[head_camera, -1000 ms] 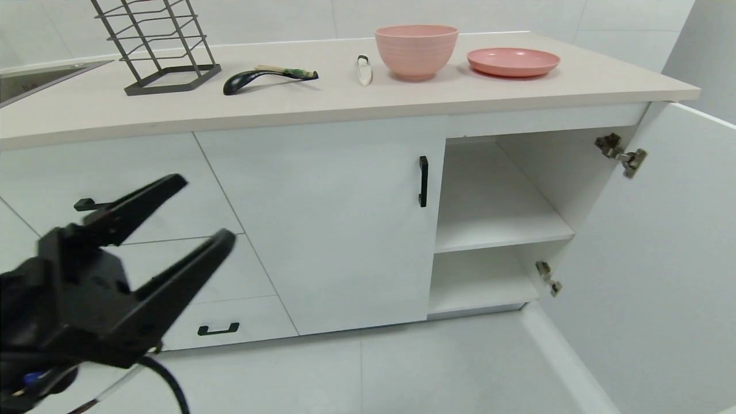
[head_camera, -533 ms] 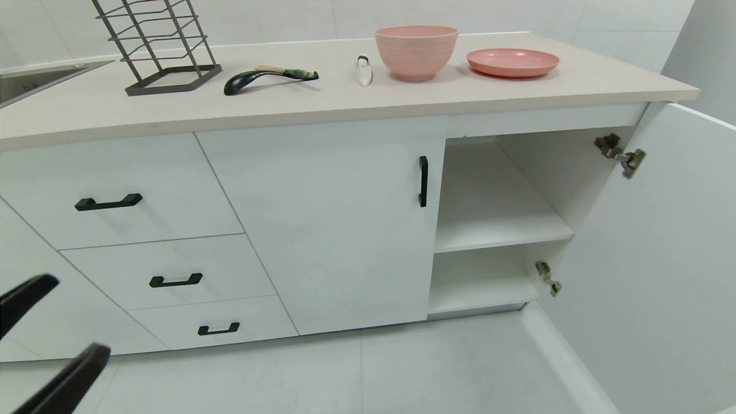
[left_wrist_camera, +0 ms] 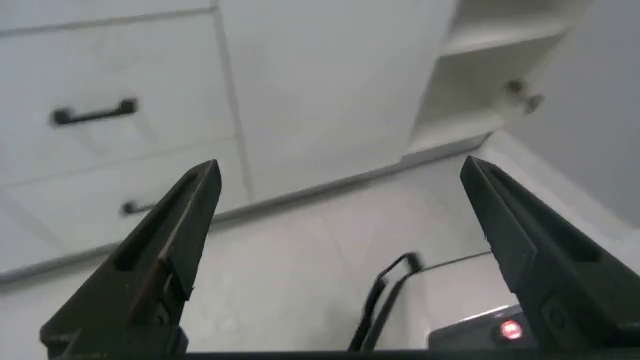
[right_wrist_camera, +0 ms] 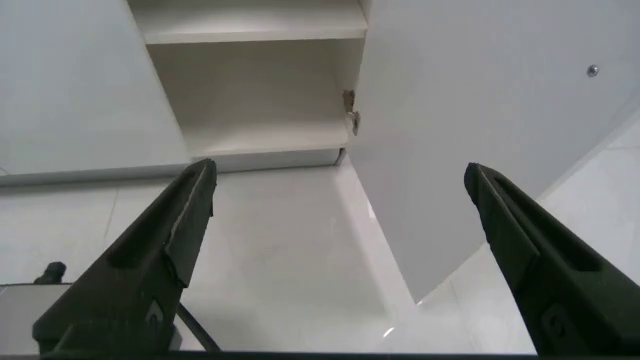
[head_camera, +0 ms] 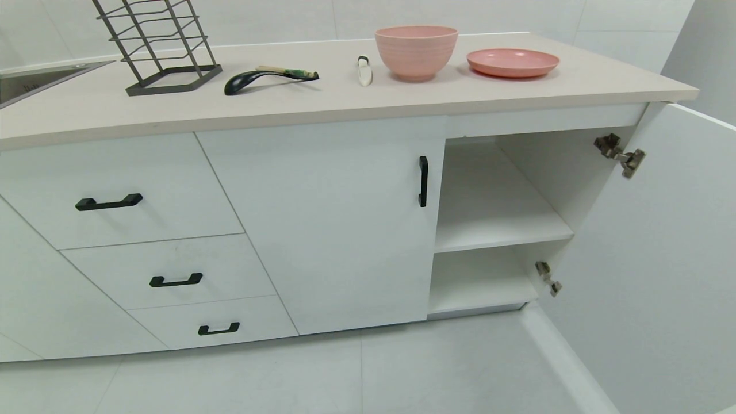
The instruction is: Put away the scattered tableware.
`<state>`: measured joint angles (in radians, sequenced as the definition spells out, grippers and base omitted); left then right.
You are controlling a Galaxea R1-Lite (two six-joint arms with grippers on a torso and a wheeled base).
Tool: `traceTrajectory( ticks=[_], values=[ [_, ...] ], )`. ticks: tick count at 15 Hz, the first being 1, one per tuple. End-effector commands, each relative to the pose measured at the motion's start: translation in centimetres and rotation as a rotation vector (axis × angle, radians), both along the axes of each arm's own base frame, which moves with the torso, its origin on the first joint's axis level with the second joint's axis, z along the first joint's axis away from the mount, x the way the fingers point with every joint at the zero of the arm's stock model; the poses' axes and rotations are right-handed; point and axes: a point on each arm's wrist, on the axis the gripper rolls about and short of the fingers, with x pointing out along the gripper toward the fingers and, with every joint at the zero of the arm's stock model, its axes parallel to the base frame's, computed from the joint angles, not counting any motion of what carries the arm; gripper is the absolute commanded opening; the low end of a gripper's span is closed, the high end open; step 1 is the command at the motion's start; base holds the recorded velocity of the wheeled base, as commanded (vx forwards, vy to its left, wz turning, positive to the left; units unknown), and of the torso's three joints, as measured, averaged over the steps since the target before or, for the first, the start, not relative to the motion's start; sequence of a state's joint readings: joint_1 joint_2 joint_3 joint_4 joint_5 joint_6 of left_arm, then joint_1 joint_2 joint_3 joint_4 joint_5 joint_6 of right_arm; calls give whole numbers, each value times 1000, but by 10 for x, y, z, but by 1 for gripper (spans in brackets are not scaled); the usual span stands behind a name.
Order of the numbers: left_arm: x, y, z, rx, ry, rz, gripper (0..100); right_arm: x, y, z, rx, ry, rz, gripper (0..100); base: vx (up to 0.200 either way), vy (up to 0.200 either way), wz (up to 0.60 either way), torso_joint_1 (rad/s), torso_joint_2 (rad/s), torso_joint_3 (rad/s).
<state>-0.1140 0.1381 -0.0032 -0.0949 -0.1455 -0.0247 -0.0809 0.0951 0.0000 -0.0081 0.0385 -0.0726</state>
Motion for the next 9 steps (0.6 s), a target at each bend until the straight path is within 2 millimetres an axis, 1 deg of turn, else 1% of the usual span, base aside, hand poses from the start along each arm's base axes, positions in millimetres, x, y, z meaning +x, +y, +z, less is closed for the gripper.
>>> traceTrajectory(
  ticks=[1, 3, 4, 5, 6, 9],
  values=[
    [-4, 0, -3, 6, -26, 55, 100, 0, 0, -1, 6, 5, -7, 100, 0, 0, 0, 0, 0, 0],
    [-11, -1, -8, 4, -86, 129, 100, 0, 0, 0, 17, 6, -8, 100, 0, 0, 0, 0, 0, 0],
    [-11, -1, -8, 4, -88, 149, 100, 0, 0, 0, 16, 6, -7, 100, 0, 0, 0, 0, 0, 0],
    [-11, 1, -8, 5, -92, 220, 100, 0, 0, 0, 16, 6, -7, 100, 0, 0, 0, 0, 0, 0],
    [-11, 4, -11, 46, -69, 345, 100, 0, 0, 0, 14, 6, -5, 100, 0, 0, 0, 0, 0, 0],
    [-11, 4, -12, -6, -50, 344, 100, 0, 1, 0, -31, 2, 56, 100, 0, 0, 0, 0, 0, 0]
  ],
)
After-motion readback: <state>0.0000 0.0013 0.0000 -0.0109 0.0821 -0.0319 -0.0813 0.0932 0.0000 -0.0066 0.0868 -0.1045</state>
